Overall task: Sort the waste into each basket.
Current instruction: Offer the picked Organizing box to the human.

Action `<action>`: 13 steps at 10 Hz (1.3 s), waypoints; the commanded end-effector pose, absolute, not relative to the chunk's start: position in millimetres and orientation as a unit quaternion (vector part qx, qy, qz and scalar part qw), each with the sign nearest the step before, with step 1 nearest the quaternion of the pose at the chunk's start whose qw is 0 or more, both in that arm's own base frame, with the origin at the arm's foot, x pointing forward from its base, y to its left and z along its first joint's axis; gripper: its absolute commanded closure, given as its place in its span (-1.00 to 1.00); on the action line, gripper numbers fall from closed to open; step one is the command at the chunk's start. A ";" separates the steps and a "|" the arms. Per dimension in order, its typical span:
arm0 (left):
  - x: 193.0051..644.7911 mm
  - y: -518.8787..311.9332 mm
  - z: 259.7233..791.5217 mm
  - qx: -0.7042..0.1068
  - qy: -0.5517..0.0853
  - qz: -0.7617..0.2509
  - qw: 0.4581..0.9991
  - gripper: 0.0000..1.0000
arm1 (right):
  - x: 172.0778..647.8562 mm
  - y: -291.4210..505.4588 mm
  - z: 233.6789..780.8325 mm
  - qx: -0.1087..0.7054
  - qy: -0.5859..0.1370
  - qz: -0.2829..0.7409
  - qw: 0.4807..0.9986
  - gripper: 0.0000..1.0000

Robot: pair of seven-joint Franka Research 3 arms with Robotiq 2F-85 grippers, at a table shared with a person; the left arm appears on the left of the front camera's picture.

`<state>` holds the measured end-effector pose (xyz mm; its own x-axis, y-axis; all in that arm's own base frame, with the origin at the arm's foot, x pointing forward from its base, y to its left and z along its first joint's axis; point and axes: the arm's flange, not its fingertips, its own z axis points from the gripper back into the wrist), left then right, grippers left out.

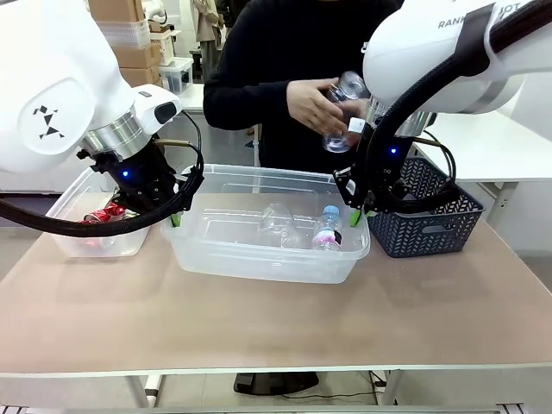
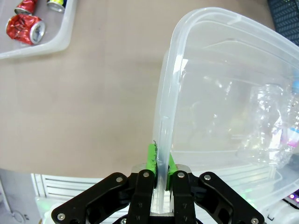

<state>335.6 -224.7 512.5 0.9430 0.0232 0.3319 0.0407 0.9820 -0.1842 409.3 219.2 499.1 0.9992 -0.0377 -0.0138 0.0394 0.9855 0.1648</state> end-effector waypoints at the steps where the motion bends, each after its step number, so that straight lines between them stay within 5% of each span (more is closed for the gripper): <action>1: 339.0 -221.6 514.4 -0.093 -0.172 -0.001 0.981 0.89 | 406.6 217.1 501.4 0.094 0.008 -0.022 0.995 0.89; 13: 339.0 -221.6 514.4 -0.093 -0.172 -0.001 0.981 0.89 | 406.6 217.1 501.4 0.094 0.008 -0.022 0.995 0.89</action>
<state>335.7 -224.6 512.3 0.9432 0.0231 0.3313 0.0405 0.9821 -0.1840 409.3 219.2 498.9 0.9992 -0.0379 -0.0146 0.0398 0.9854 0.1653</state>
